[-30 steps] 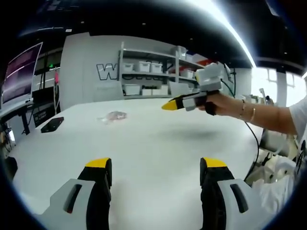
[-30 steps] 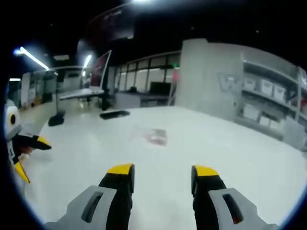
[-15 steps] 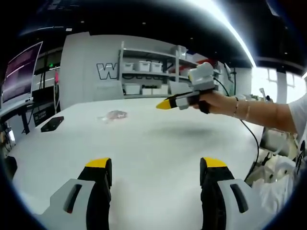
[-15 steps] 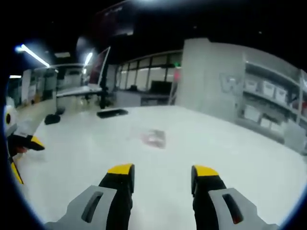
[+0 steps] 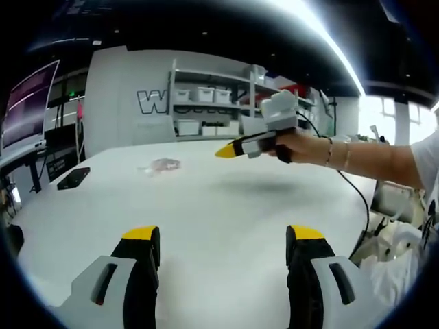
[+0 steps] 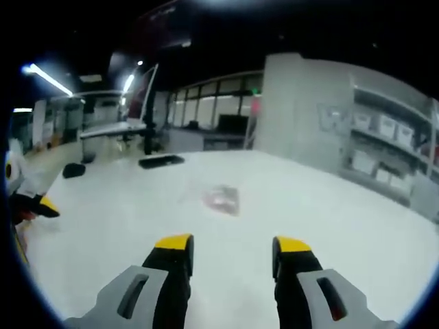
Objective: Open the resealable bag by pulling the two sides of the seal apart until the entire bag opening is separated and visibly accessible.
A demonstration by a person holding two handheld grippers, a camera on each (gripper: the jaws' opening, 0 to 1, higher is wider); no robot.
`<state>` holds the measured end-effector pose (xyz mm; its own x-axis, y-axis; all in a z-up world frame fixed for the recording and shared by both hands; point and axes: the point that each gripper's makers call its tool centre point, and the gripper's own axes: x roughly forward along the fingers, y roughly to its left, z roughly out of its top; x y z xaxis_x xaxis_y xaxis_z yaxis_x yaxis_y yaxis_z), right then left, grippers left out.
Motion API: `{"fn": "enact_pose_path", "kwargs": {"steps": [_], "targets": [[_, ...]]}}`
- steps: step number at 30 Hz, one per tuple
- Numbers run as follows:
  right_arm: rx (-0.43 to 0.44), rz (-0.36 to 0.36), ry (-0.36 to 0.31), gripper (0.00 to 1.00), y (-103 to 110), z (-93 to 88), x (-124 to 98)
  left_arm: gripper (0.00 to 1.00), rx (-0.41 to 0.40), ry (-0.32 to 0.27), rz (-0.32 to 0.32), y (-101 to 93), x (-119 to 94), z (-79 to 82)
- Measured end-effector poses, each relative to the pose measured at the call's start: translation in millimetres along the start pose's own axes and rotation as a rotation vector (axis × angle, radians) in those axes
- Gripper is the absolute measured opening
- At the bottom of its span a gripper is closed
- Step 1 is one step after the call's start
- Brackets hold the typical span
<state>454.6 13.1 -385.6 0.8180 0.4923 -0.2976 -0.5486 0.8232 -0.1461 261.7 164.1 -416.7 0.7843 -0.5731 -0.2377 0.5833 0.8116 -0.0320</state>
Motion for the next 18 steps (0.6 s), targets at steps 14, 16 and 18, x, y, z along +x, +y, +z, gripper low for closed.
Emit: {"fn": "enact_pose_path", "kwargs": {"steps": [14, 16, 18], "targets": [[-0.016, 0.007, 0.009, 0.44, 8, 7.5, 14, 0.74, 0.001, -0.009, -0.006, 1.2, 0, 4.4], [-0.017, 0.008, 0.014, 0.44, 9, 6.6, 17, 0.74, -0.001, -0.010, -0.006, 1.5, 0, 4.6], [-0.027, 0.008, 0.022, 0.44, 10, 4.9, 20, 0.74, -0.002, -0.011, -0.007, 1.7, 0, 4.8]]}}
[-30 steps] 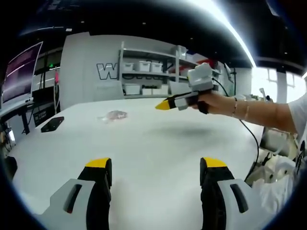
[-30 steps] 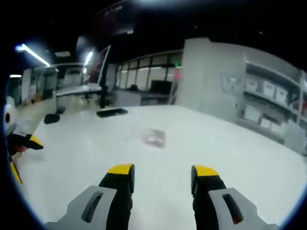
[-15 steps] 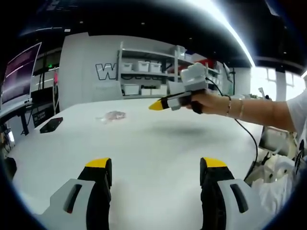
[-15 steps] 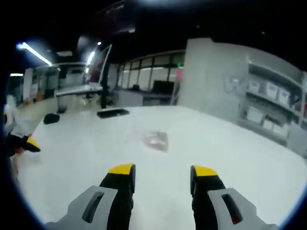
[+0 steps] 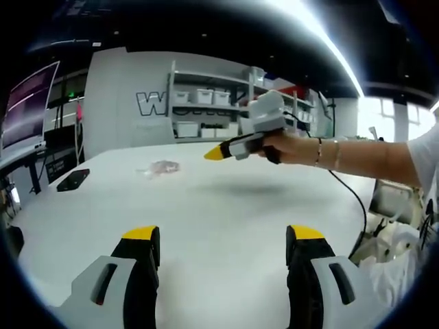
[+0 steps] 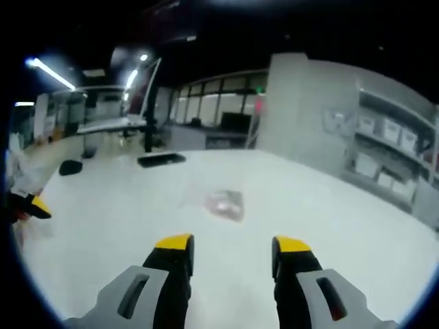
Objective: Open the resealable bag by pulling the two sides of the seal apart until the entire bag opening is separated and visibly accessible.
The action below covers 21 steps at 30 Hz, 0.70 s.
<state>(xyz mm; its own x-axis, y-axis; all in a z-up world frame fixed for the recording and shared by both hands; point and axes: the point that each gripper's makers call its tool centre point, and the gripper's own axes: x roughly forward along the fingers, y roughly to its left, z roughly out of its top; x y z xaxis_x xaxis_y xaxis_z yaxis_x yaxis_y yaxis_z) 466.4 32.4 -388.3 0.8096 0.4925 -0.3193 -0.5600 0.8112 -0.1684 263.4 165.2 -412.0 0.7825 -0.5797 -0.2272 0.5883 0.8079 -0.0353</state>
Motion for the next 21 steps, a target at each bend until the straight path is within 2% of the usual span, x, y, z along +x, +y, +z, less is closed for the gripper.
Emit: {"fn": "enact_pose_path", "kwargs": {"steps": [7, 21], "targets": [[-0.027, 0.007, 0.005, 0.44, 2, 1.8, 4, 0.74, 0.005, -0.004, 0.004, 1.3, -1, 2.0], [-0.026, 0.016, 0.020, 0.42, 2, -0.4, 22, 0.74, 0.008, -0.007, 0.011, 5.5, -4, 3.6]]}}
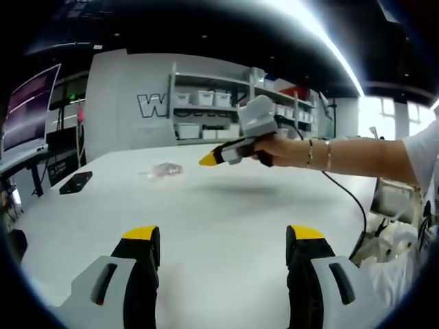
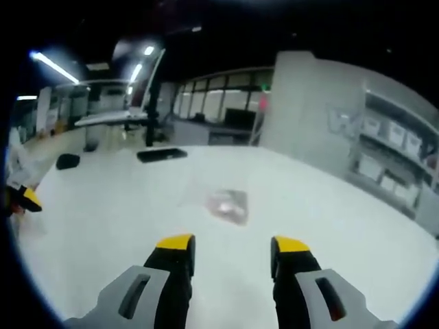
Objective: Open the resealable bag by pulling the two sides of the seal apart until the entire bag opening is separated and visibly accessible.
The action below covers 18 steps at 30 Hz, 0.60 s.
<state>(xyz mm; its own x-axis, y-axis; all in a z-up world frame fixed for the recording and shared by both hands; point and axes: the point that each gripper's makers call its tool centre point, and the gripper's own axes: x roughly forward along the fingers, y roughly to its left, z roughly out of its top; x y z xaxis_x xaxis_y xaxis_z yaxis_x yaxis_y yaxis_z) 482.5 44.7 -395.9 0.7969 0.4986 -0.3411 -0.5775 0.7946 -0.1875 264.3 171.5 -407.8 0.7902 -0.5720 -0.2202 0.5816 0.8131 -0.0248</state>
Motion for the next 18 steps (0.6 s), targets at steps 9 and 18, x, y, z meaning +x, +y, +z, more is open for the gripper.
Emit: {"fn": "enact_pose_path", "kwargs": {"steps": [9, 18], "targets": [[-0.026, 0.014, 0.002, 0.41, 3, 3.3, 12, 0.74, -0.005, -0.001, 0.006, 3.7, 0, -0.5], [-0.026, 0.018, 0.004, 0.41, -1, 4.8, 23, 0.74, -0.005, 0.007, 0.002, 3.3, 2, -2.8]]}}
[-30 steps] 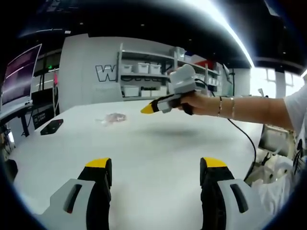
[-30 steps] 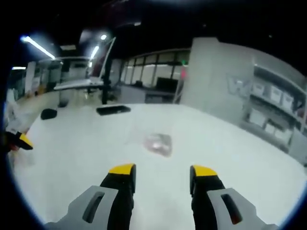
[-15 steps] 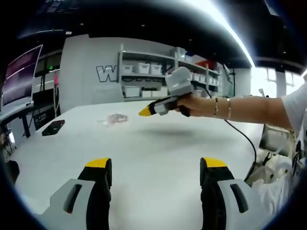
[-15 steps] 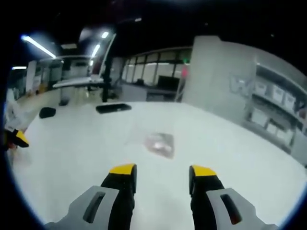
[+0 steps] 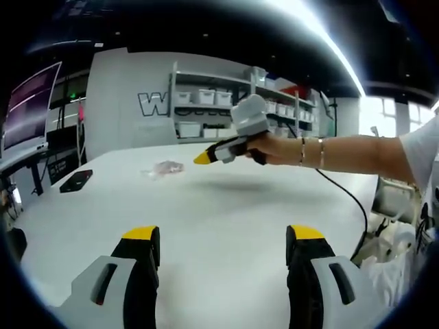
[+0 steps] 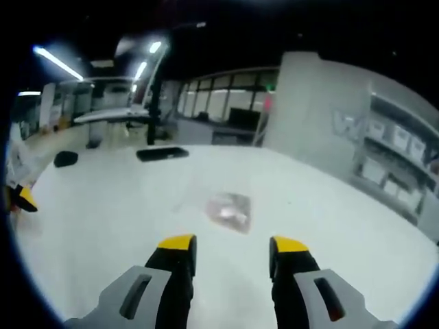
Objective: Open the resealable bag by pulling the two sides of the seal apart until the entire bag opening is separated and visibly accessible.
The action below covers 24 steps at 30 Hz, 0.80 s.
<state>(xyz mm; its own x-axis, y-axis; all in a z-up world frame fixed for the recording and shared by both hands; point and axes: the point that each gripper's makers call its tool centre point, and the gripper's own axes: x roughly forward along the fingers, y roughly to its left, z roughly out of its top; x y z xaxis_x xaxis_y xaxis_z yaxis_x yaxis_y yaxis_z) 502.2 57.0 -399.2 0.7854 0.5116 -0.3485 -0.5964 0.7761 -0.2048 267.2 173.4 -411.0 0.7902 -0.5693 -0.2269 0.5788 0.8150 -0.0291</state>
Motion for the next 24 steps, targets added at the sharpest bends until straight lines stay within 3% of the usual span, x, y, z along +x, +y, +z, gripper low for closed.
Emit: {"fn": "enact_pose_path", "kwargs": {"steps": [24], "targets": [[-0.045, 0.037, 0.005, 0.39, 5, 9.4, 25, 0.74, -0.005, 0.008, 0.002, 5.4, 1, -2.4]]}}
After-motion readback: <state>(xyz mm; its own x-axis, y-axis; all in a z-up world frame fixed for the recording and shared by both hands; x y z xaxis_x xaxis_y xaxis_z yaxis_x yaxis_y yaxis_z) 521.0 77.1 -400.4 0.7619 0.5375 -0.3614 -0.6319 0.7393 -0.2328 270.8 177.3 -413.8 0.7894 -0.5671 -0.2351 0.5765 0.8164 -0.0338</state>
